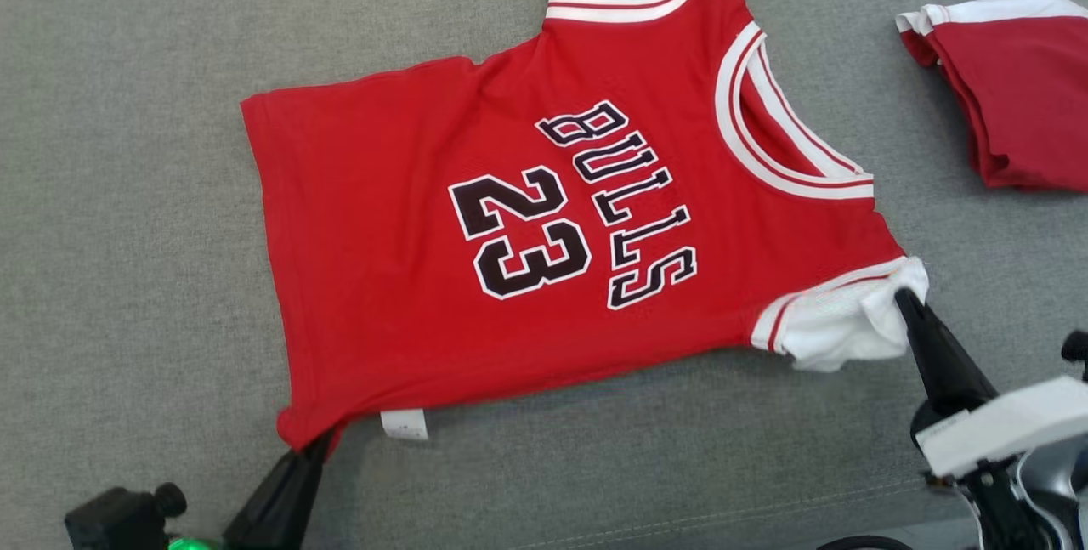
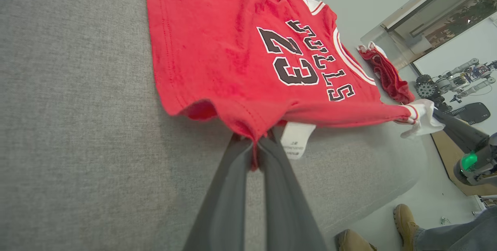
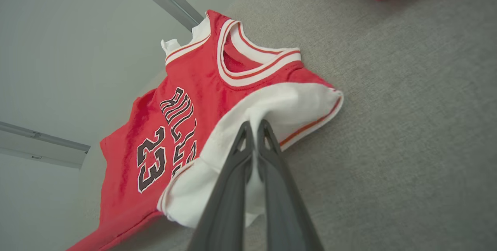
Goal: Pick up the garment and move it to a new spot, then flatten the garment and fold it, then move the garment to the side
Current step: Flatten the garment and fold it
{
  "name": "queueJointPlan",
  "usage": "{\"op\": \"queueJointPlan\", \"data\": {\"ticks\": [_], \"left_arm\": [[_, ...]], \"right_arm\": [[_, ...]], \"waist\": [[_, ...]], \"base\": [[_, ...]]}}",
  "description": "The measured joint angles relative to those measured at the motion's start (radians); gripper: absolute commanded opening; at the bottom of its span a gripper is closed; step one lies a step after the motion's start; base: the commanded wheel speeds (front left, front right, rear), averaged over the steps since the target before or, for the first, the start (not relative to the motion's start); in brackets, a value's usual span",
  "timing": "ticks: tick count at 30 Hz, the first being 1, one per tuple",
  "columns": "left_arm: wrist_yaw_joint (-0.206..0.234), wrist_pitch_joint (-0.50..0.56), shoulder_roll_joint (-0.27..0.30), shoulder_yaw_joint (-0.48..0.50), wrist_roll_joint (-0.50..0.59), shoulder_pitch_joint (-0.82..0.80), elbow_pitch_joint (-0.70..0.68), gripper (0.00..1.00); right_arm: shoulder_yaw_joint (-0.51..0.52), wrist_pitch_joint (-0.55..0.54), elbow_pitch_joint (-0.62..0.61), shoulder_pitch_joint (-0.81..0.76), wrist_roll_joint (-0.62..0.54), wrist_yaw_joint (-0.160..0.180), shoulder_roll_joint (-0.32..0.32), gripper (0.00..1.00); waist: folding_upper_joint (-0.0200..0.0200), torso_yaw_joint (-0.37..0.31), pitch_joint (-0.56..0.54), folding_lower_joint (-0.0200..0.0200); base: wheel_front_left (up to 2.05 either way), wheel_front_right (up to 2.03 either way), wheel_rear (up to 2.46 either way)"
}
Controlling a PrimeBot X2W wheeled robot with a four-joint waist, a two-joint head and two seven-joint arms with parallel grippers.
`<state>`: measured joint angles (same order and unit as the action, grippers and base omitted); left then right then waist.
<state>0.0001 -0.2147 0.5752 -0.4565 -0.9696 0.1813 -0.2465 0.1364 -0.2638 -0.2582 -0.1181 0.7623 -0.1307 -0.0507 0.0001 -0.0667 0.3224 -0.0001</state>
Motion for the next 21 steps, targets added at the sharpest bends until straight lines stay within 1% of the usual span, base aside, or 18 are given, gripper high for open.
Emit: {"op": "queueJointPlan", "data": {"ticks": [2, 5, 8, 12, 16, 21], "left_arm": [[-0.004, 0.030, 0.015, 0.009, -0.016, -0.041, 0.000, 0.00], [-0.009, 0.074, 0.018, 0.030, -0.047, -0.121, 0.006, 0.00], [-0.009, 0.118, 0.024, 0.044, -0.070, -0.190, 0.042, 0.00], [-0.007, 0.192, 0.021, 0.035, -0.101, -0.274, 0.100, 0.00], [-0.010, 0.253, 0.000, 0.009, -0.115, -0.356, 0.179, 0.00], [-0.032, 0.304, -0.030, -0.033, -0.111, -0.443, 0.267, 0.00]], "right_arm": [[0.002, -0.030, 0.038, 0.079, 0.002, 0.000, 0.001, 0.00], [0.017, -0.076, 0.119, 0.210, 0.000, 0.000, 0.001, 0.00], [0.030, -0.116, 0.207, 0.340, -0.043, 0.000, 0.001, 0.00], [0.029, -0.158, 0.328, 0.485, -0.097, 0.000, 0.001, 0.00], [-0.007, -0.194, 0.427, 0.579, -0.151, 0.000, 0.001, 0.00], [-0.036, -0.207, 0.498, 0.641, -0.209, 0.000, 0.002, 0.00]], "waist": [[0.0000, 0.003, 0.015, 0.0000], [0.0000, 0.009, 0.041, 0.0000], [0.0000, 0.018, 0.064, 0.0000], [0.0000, 0.032, 0.088, 0.0000], [0.0000, 0.052, 0.098, 0.0000], [0.0000, 0.075, 0.097, 0.0000]], "base": [[0.00, 0.00, 0.00], [0.00, 0.00, 0.00], [0.00, 0.00, 0.00], [0.00, 0.00, 0.00], [0.00, 0.00, 0.00], [0.00, 0.00, 0.00]]}}
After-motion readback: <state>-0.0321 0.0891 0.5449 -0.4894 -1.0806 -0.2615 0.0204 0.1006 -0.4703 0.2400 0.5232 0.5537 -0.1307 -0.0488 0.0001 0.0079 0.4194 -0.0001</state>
